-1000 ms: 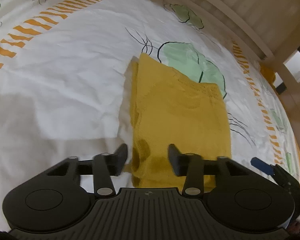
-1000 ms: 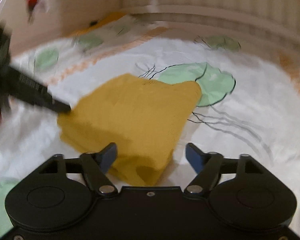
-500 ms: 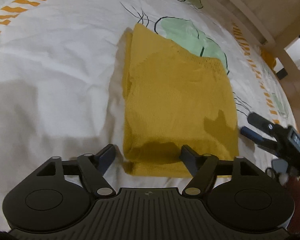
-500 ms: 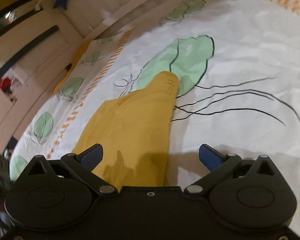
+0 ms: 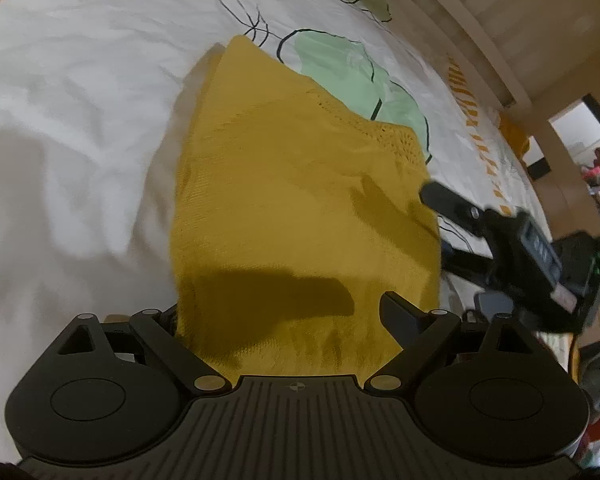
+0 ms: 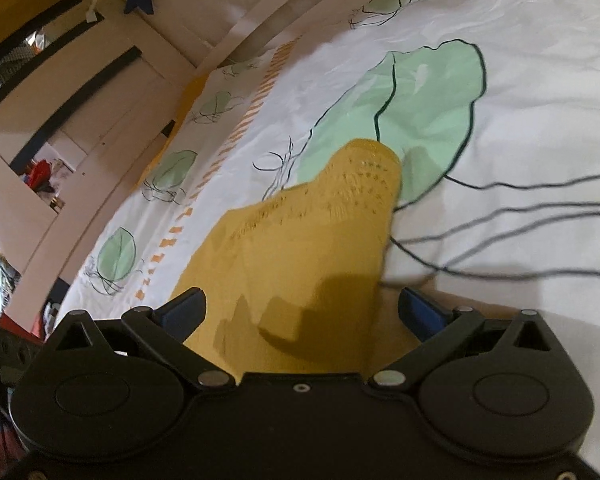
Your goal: Fold small clothes
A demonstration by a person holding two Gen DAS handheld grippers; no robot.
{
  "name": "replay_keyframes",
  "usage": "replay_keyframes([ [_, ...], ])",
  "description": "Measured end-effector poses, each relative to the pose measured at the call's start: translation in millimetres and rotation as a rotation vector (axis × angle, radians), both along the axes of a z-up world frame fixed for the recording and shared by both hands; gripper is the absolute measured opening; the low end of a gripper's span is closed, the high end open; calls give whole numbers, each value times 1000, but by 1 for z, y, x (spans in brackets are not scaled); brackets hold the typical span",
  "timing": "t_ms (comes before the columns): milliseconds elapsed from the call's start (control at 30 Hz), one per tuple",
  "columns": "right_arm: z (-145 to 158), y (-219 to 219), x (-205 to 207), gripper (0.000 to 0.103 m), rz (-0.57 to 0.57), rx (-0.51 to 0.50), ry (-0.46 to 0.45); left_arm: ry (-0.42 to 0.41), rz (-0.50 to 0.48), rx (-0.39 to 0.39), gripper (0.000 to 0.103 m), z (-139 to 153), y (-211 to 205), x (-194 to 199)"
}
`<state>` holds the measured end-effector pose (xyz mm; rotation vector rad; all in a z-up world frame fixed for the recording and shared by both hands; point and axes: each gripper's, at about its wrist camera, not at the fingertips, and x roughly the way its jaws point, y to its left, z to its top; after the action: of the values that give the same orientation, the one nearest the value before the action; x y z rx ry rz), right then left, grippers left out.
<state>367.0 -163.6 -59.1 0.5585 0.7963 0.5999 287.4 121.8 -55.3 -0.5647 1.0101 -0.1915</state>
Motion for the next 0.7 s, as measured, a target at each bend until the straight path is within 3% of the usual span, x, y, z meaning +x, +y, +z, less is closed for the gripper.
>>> replay_keyframes([
  [133, -3, 4, 15, 103, 9, 23, 1, -6, -1, 15, 90, 1, -3, -1],
  [233, -4, 10, 23, 103, 19, 36, 0, -10, -4, 28, 82, 2, -3, -3],
  [400, -5, 11, 21, 103, 37, 30, -9, 14, 20, 46, 34, 3, 4, -6],
  [467, -5, 7, 17, 103, 44, 40, -11, 23, 18, 34, 19, 2, 7, -7],
  [500, -5, 7, 17, 101, 46, 43, -10, 20, 17, 23, 16, 1, 7, -7],
  [533, -5, 7, 15, 98, 49, 37, -9, 14, 13, 19, 14, 1, 7, -8],
  [567, -4, 8, 14, 78, 42, 13, -4, 9, 5, 25, 13, 2, 6, -8],
  [600, -3, 9, 14, 47, 31, -32, 10, 2, -7, 36, 13, 5, 4, -9],
  [633, -2, 10, 14, 45, 21, -68, 28, -8, -18, 41, 12, 8, 3, -10],
  [700, -1, 5, 12, 43, 5, -47, 43, -21, -28, 30, 12, 13, 2, -13],
])
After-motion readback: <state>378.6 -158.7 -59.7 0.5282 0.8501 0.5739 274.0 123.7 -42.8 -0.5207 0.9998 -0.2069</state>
